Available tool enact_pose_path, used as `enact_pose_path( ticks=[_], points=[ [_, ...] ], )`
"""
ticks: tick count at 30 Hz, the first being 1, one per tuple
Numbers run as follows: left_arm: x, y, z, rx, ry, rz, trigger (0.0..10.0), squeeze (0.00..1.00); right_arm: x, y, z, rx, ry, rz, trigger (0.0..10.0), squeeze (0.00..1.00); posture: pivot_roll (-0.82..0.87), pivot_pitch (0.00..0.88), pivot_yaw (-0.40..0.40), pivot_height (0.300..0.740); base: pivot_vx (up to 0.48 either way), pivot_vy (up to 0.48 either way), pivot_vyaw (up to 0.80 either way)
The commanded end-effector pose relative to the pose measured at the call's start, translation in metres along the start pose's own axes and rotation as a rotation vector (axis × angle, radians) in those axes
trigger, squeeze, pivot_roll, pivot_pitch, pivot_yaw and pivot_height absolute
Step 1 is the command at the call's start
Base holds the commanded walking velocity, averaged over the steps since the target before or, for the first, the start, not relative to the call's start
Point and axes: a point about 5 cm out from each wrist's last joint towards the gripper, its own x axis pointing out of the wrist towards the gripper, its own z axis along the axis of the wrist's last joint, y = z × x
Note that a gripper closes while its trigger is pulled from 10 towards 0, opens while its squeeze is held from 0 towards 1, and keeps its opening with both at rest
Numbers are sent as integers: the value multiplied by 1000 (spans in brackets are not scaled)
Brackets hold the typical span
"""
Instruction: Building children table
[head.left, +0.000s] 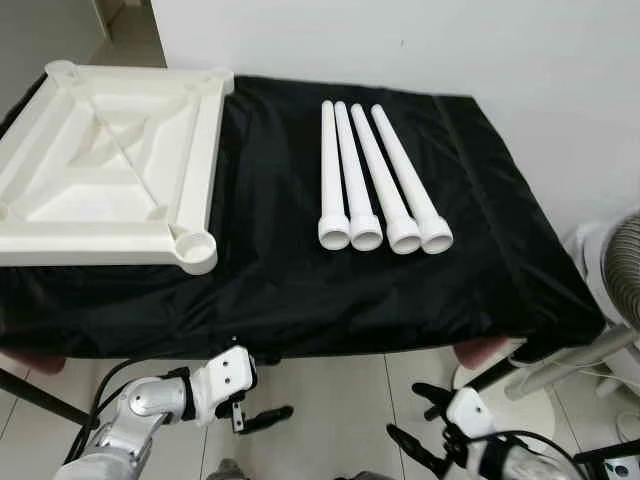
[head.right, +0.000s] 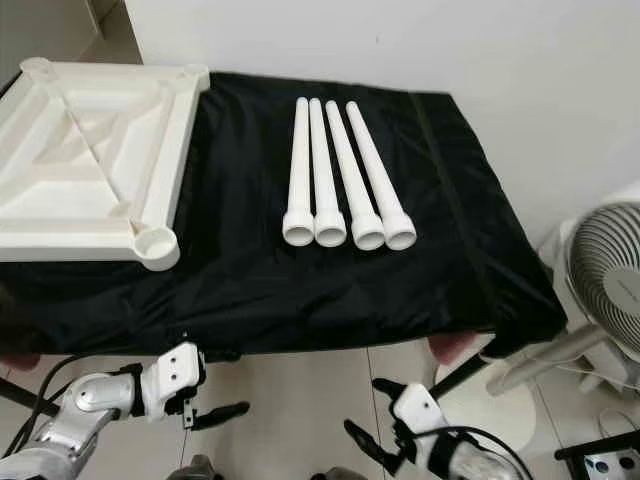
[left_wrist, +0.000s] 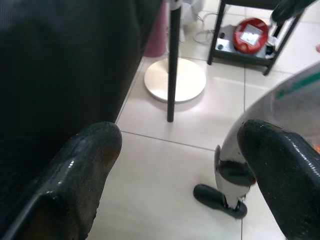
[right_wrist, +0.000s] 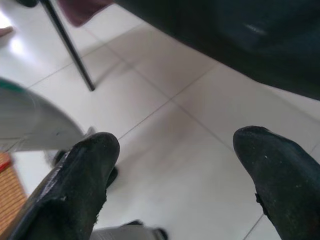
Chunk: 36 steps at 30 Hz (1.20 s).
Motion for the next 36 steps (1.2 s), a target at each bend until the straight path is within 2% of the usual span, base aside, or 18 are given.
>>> enact_pose_path(
  ticks=[1, 7, 8, 9, 10, 11, 13, 14, 15, 19, 24, 26, 27, 29, 30, 32, 35, 36],
  points=[
    [-2, -8, 6, -3, -5, -157, 10000, 0, -6, 5, 7, 18, 4, 76, 10000, 0, 73, 25, -44, 740, 0, 0, 0],
    [-7, -6, 16, -7, -26, -180, 10000, 0, -12, 4, 16, 17, -6, 109, 10000, 0, 76, 18, -45, 740, 0, 0, 0],
    [-8, 4, 32, -31, -98, -135, 10000, 0, -12, -11, 30, -5, -54, 31, 10000, 0, 81, 5, -41, 740, 0, 0, 0],
    [-8, 4, 32, -31, -98, -135, 10000, 0, -12, -11, 30, -5, -54, 31, 10000, 0, 81, 5, -41, 740, 0, 0, 0],
    [-9, 14, 49, -61, -175, -99, 10000, 0, -13, -24, 48, -30, -112, -27, 10000, 0, 79, 1, -39, 740, 0, 0, 0],
    [-9, 14, 49, -61, -175, -99, 10000, 0, -13, -24, 48, -30, -112, -27, 10000, 0, 79, 1, -39, 740, 0, 0, 0],
    [-13, 26, 72, -86, -273, -61, 10000, 0, -14, -40, 77, -66, -225, -103, 10000, 0, 82, 0, -38, 740, 0, 0, 0],
    [-13, 26, 72, -86, -273, -61, 10000, 0, -14, -40, 77, -66, -225, -103, 10000, 0, 82, 0, -38, 740, 0, 0, 0],
    [-15, 30, 81, -82, -296, -53, 10000, 0, -14, -43, 89, -65, -264, -108, 10000, 0, 81, 0, -37, 740, 0, 0, 0],
    [-18, 36, 95, -70, -336, -29, 10000, 0, -15, -48, 106, -50, -327, -124, 10000, 0, 83, 0, -37, 740, 0, 0, 0],
    [-18, 45, 109, -127, -393, 13, 10000, 0, -15, -58, 125, -19, -418, -214, 10000, 0, 84, 0, -37, 740, 0, 0, 0],
    [-12, 61, 116, -178, -436, 163, 10000, 0, -9, -71, 137, 51, -503, -400, 10000, 0, 82, 0, -38, 740, 0, 0, 0],
    [-12, 61, 116, -178, -436, 163, 10000, 0, -9, -71, 137, 51, -503, -400, 10000, 0, 82, 0, -38, 740, 0, 0, 0],
    [-5, 78, 116, -295, -462, 287, 10000, 0, -1, -79, 140, 130, -535, -544, 10000, 0, 72, 0, -31, 740, 0, 0, 0],
    [-5, 78, 116, -295, -462, 287, 10000, 0, -1, -79, 140, 130, -535, -544, 10000, 0, 72, 0, -31, 740, 0, 0, 0],
    [-4, 88, 113, -354, -480, 356, 10000, 0, 5, -86, 139, 134, -502, -697, 10000, 0, 59, 0, -20, 740, 0, 0, 0],
    [-4, 92, 111, -357, -482, 397, 10000, 0, 7, -89, 138, 122, -480, -754, 10000, 0, 54, 0, -17, 740, 0, 0, 0],
    [-2, 98, 108, -391, -473, 430, 10000, 0, 8, -91, 139, 118, -481, -809, 10000, 0, 50, 0, -10, 740, 0, 0, 0]
  ],
)
